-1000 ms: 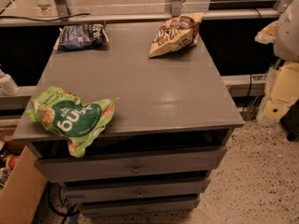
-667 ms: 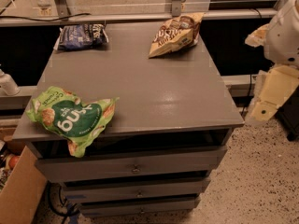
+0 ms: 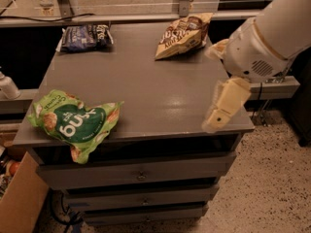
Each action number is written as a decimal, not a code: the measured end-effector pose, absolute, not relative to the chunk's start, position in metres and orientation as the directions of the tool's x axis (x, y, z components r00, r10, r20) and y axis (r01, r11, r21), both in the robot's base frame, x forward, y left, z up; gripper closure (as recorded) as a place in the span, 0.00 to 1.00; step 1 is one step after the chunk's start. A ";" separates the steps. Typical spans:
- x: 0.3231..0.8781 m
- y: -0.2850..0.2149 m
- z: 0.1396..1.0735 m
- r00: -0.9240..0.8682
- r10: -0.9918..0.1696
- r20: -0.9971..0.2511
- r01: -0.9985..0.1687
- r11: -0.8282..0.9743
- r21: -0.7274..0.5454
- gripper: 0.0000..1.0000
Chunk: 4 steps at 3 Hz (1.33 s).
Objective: Move green rice chip bag near brown chip bag
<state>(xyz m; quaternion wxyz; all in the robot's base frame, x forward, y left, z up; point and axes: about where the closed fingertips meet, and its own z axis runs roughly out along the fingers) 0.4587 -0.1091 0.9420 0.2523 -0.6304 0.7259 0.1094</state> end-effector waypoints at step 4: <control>0.426 0.006 0.924 0.056 -0.749 -0.660 -0.991 0.036 -0.125 0.00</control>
Offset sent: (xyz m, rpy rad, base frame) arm -0.0542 0.1597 -0.0275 0.2107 0.0874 0.2623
